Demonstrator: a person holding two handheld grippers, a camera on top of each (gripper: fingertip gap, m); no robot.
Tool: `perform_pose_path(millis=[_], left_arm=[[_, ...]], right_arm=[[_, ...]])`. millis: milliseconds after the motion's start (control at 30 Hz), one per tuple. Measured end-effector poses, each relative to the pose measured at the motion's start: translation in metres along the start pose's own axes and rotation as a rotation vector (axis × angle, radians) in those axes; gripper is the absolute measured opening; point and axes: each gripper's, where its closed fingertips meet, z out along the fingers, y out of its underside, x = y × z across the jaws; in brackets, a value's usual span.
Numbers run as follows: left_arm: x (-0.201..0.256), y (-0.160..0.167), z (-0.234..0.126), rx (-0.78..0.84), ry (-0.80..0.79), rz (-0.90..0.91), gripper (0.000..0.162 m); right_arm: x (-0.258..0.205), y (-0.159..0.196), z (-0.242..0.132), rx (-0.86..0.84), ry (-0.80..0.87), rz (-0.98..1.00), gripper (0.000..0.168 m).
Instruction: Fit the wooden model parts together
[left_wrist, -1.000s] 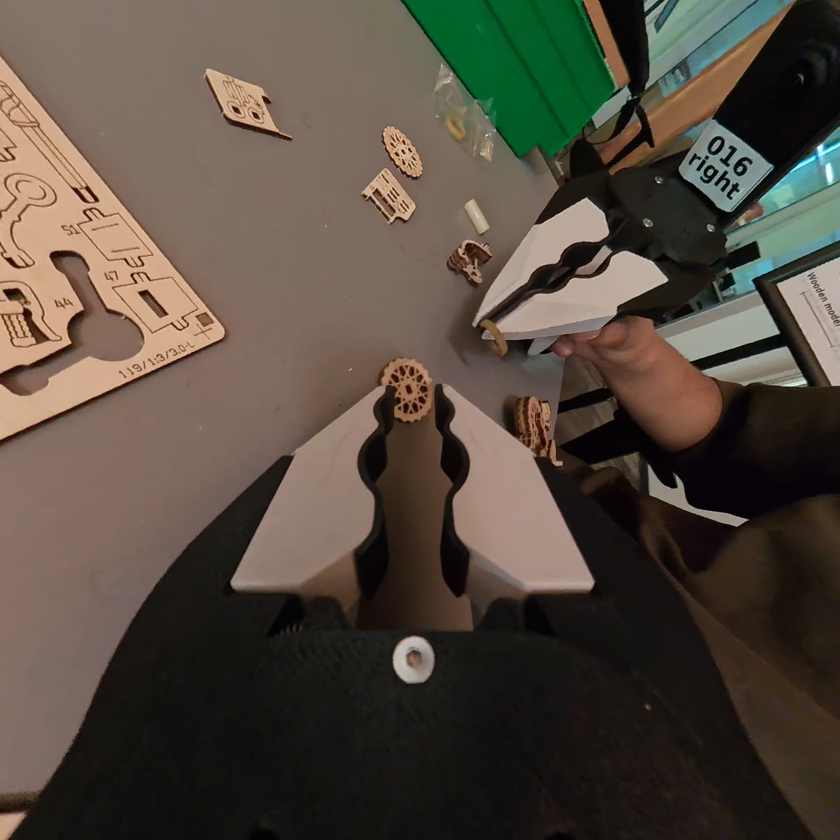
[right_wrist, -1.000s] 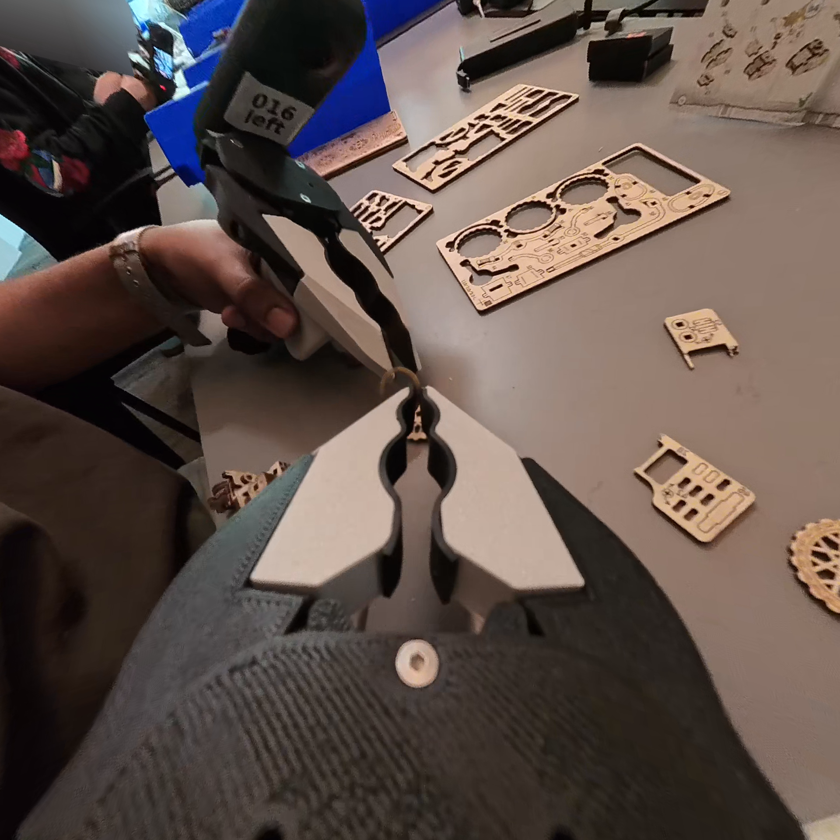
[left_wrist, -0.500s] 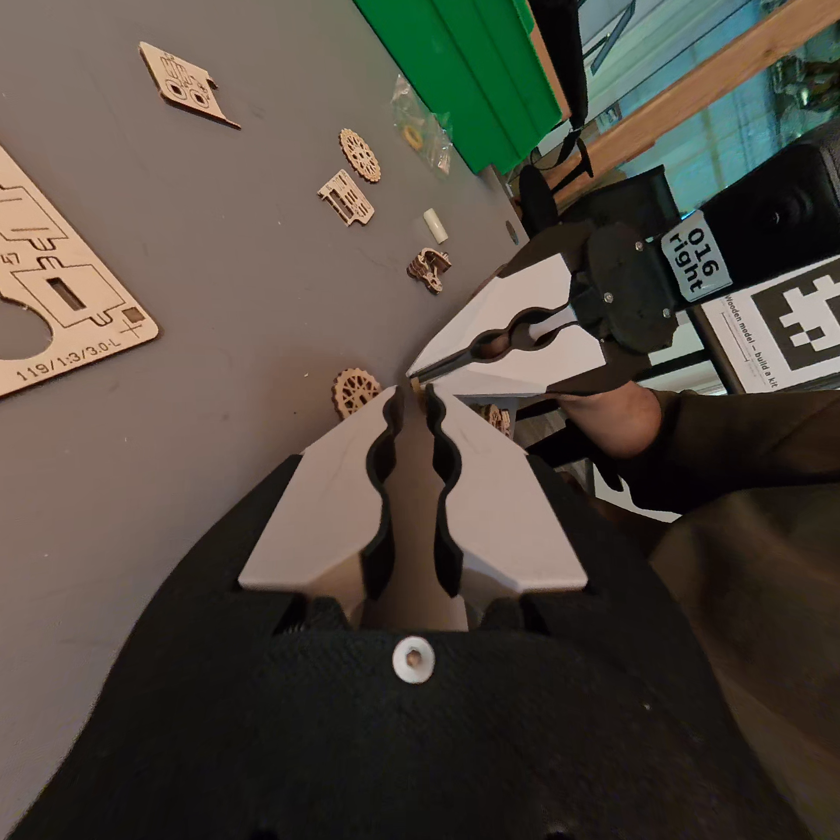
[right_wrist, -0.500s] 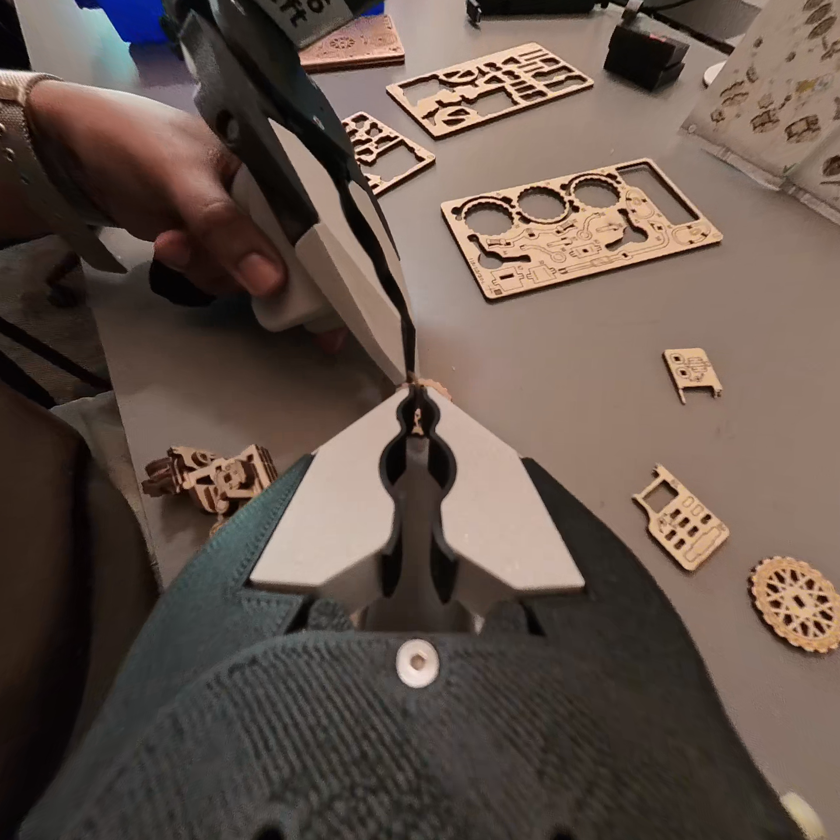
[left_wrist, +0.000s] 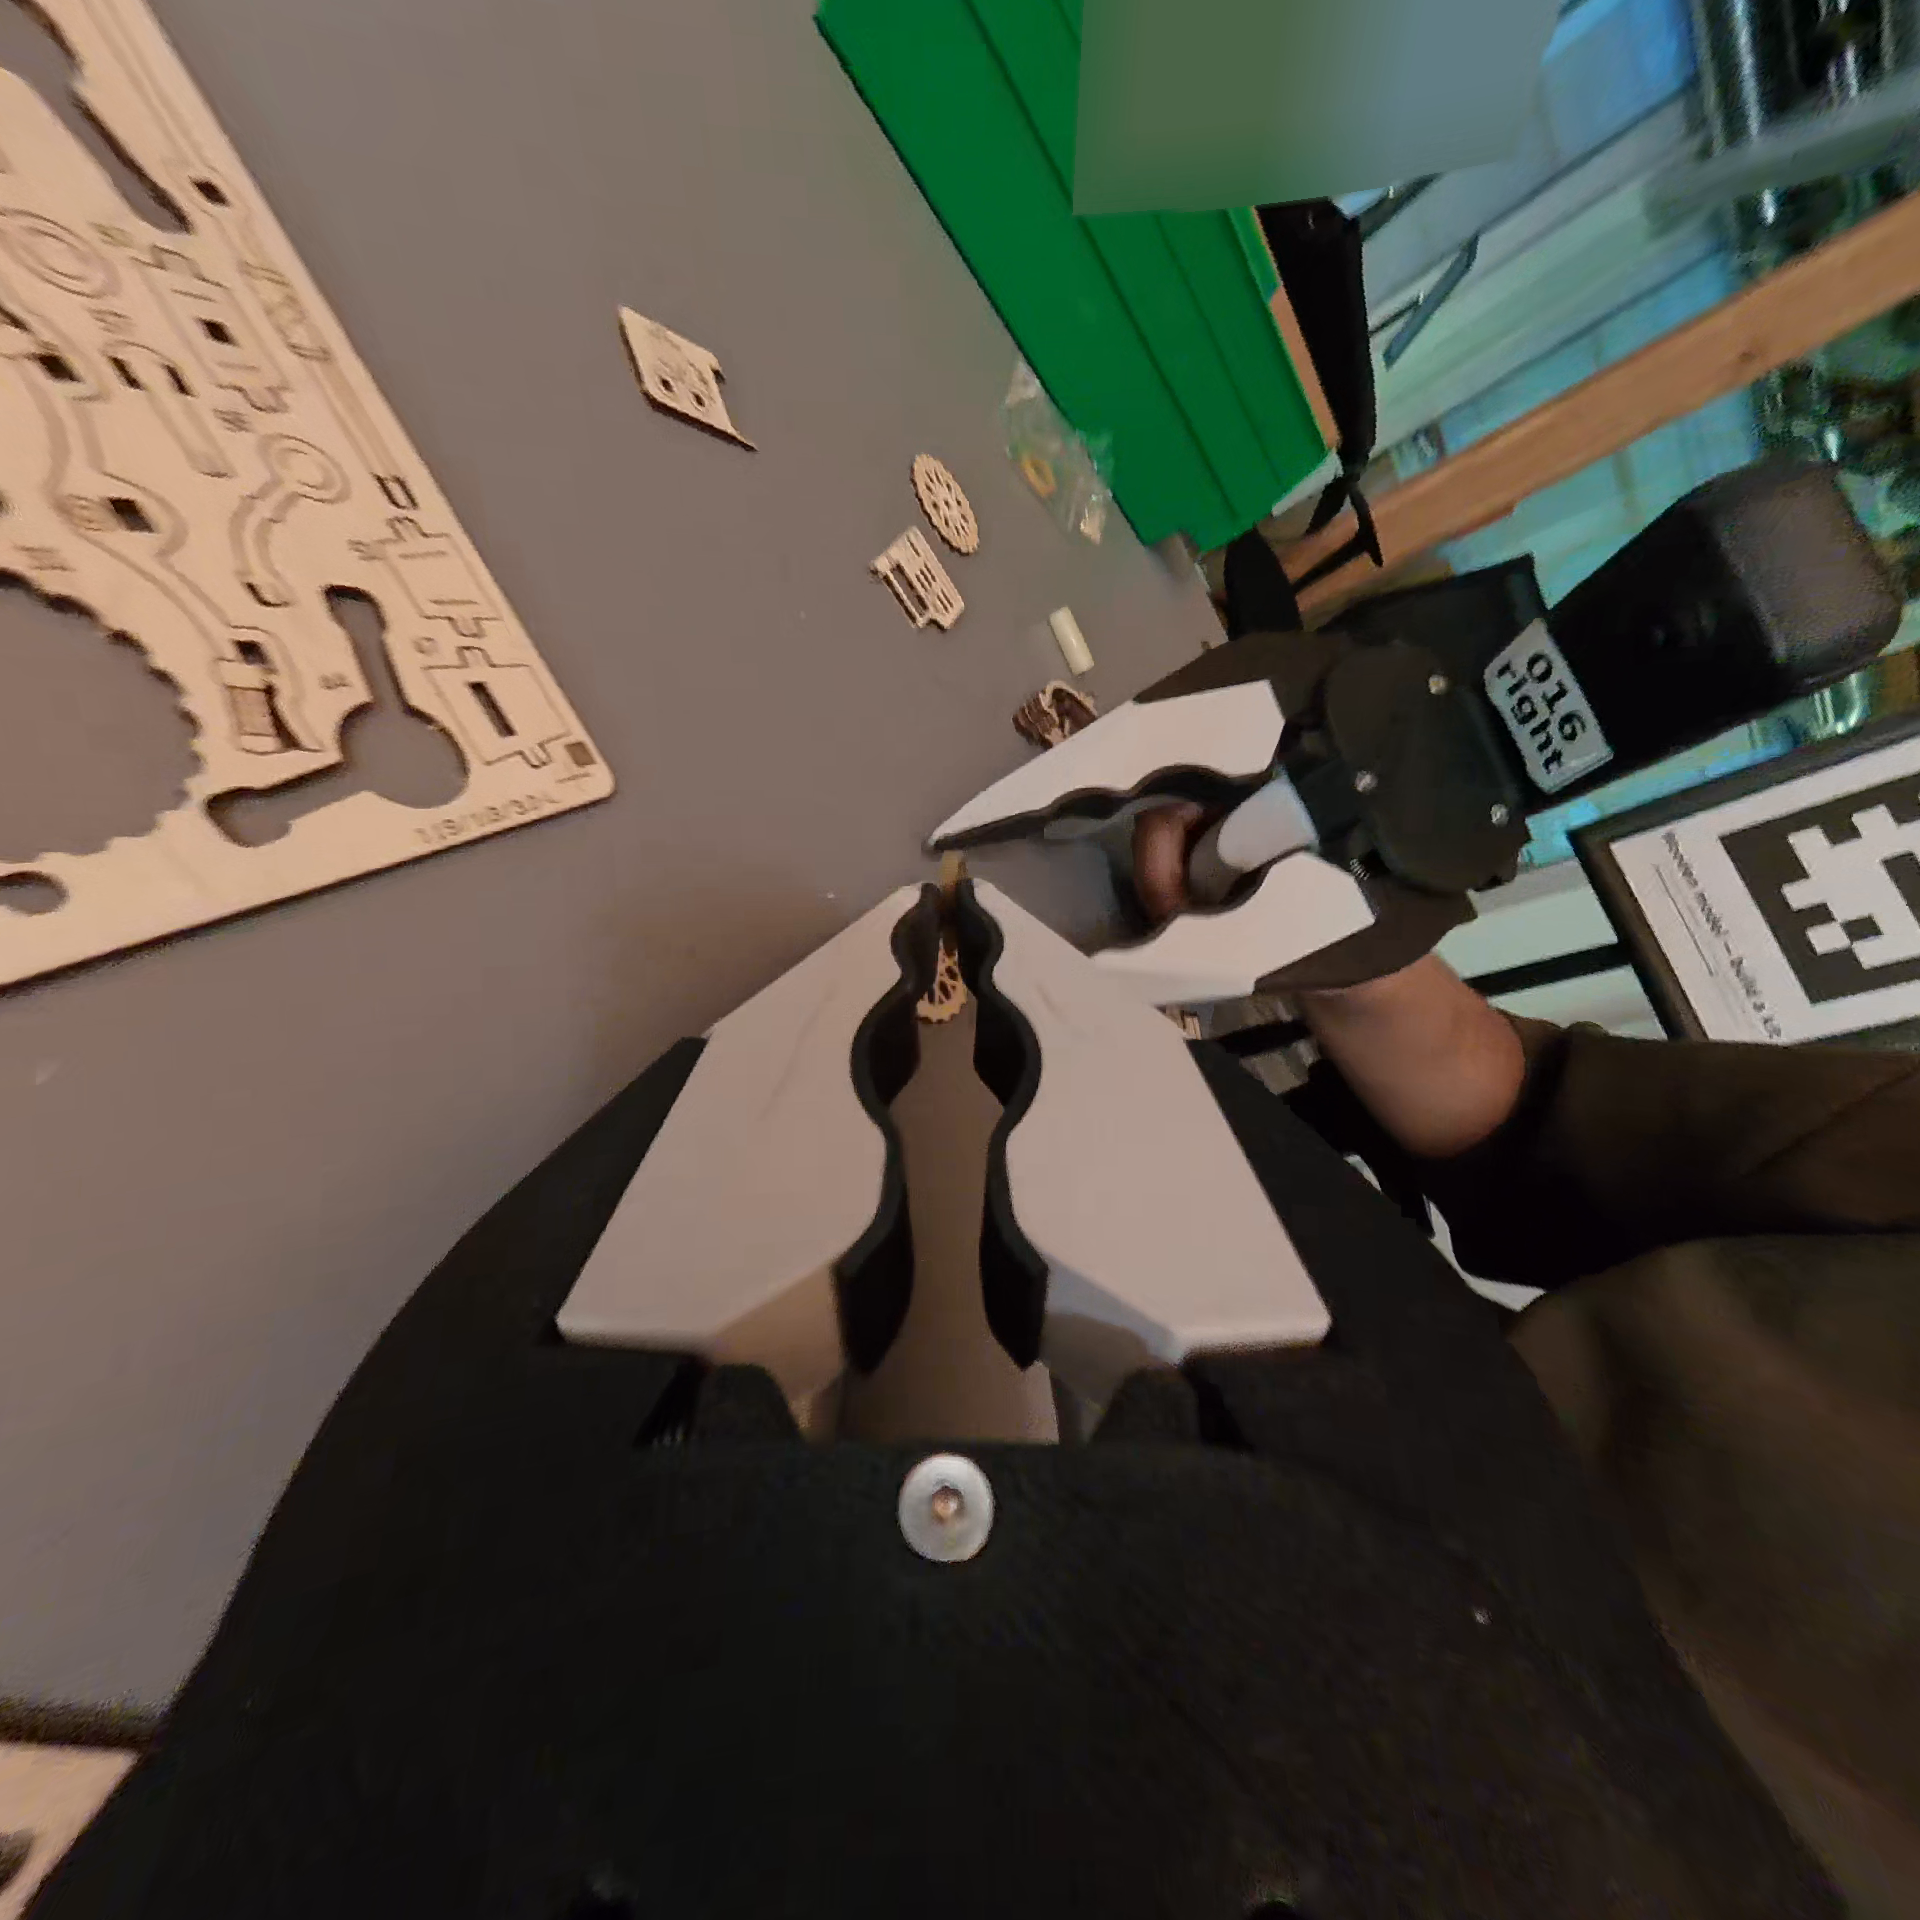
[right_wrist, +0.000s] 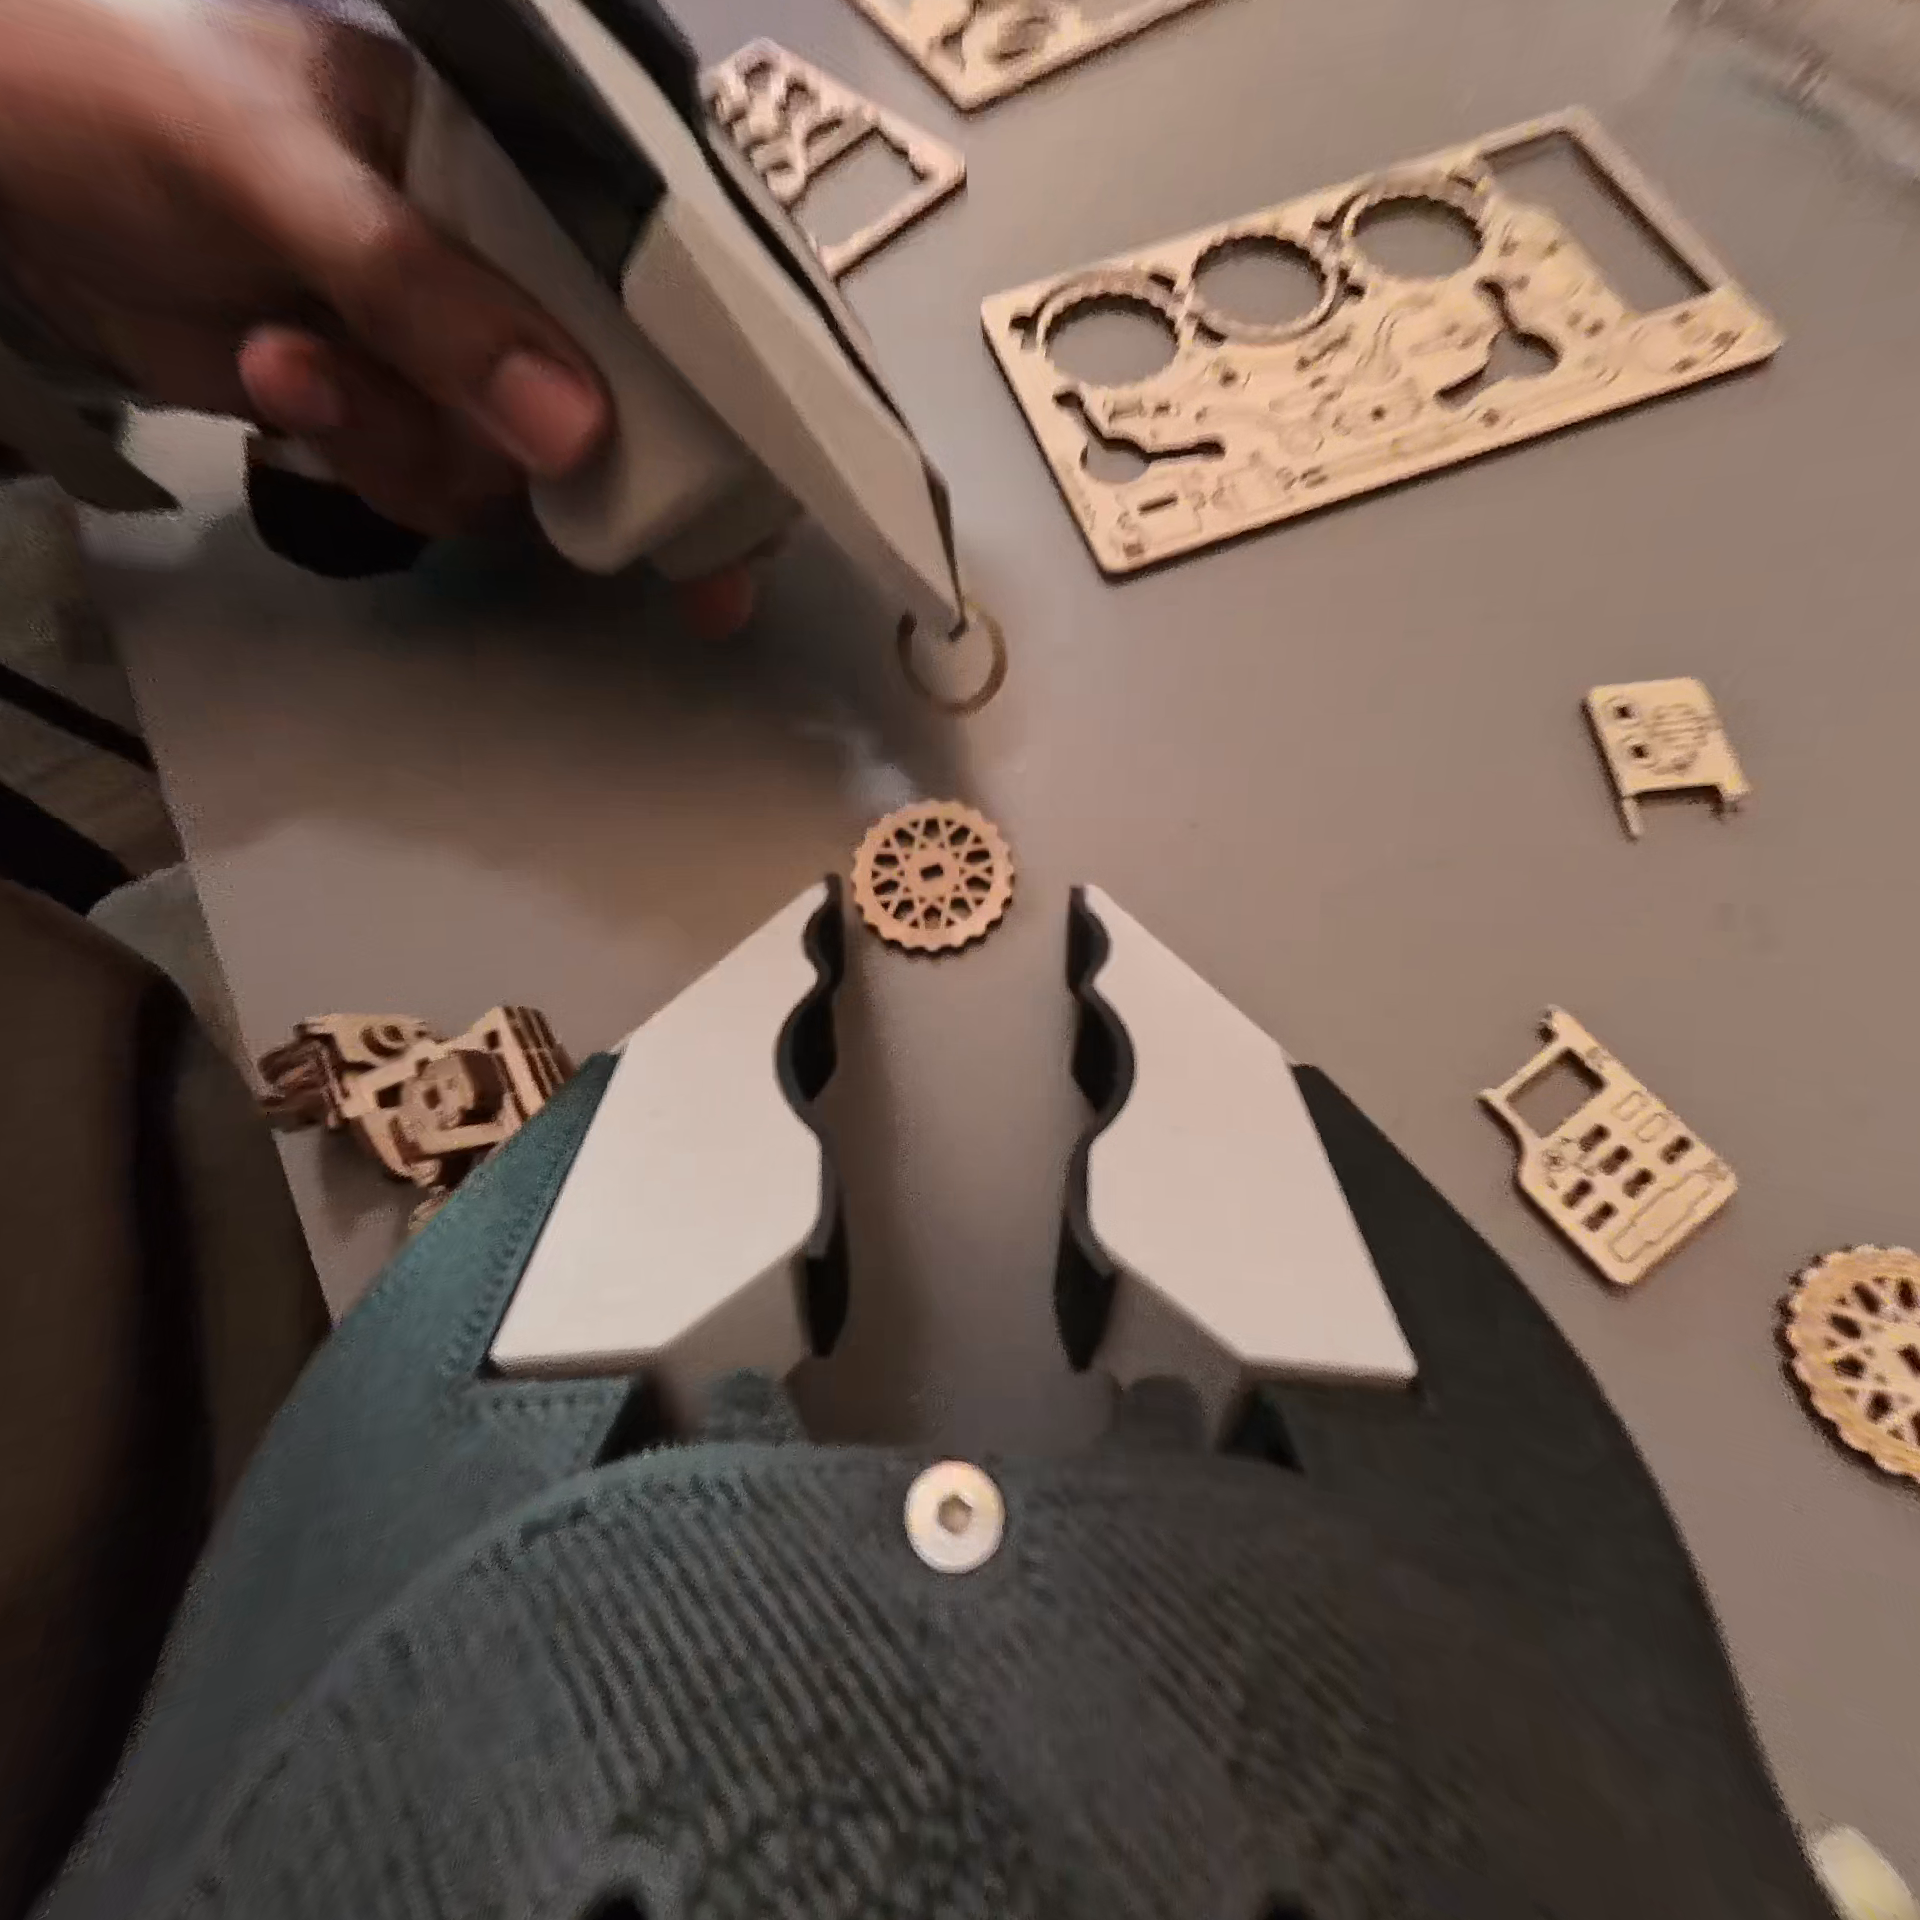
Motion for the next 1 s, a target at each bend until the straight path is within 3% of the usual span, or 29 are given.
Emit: perform_pose_path(millis=[33, 100, 167, 300, 400, 500, 667, 1000], left_arm=[[-0.002, -0.002, -0.001, 0.009, -0.010, -0.002, 0.000], [-0.005, -0.003, -0.002, 0.016, -0.032, 0.006, 0.000], [-0.006, -0.002, -0.001, 0.012, -0.041, 0.010, 0.000], [-0.007, -0.001, 0.001, 0.013, -0.040, 0.001, 0.000], [-0.006, -0.004, 0.000, 0.033, -0.033, -0.014, 0.000], [0.003, -0.006, 0.001, 0.059, 0.031, -0.039, 0.000], [0.023, -0.009, 0.003, 0.087, 0.161, -0.081, 0.000], [0.039, -0.006, 0.003, 0.065, 0.243, -0.043, 0.001]], right_arm=[[0.000, 0.001, 0.004, -0.021, -0.002, -0.007, 0.047], [-0.001, 0.000, 0.008, -0.030, 0.005, -0.037, 0.046], [0.001, -0.001, 0.010, -0.037, 0.029, -0.076, 0.032], [0.002, -0.004, 0.008, -0.019, 0.051, -0.114, 0.032], [0.005, -0.020, -0.005, 0.089, 0.094, -0.142, 0.032], [-0.001, -0.037, -0.017, 0.197, 0.113, -0.196, 0.032], [-0.002, -0.041, -0.021, 0.208, 0.211, -0.339, 0.032], [-0.008, -0.042, -0.023, 0.215, 0.188, -0.336, 0.031]])
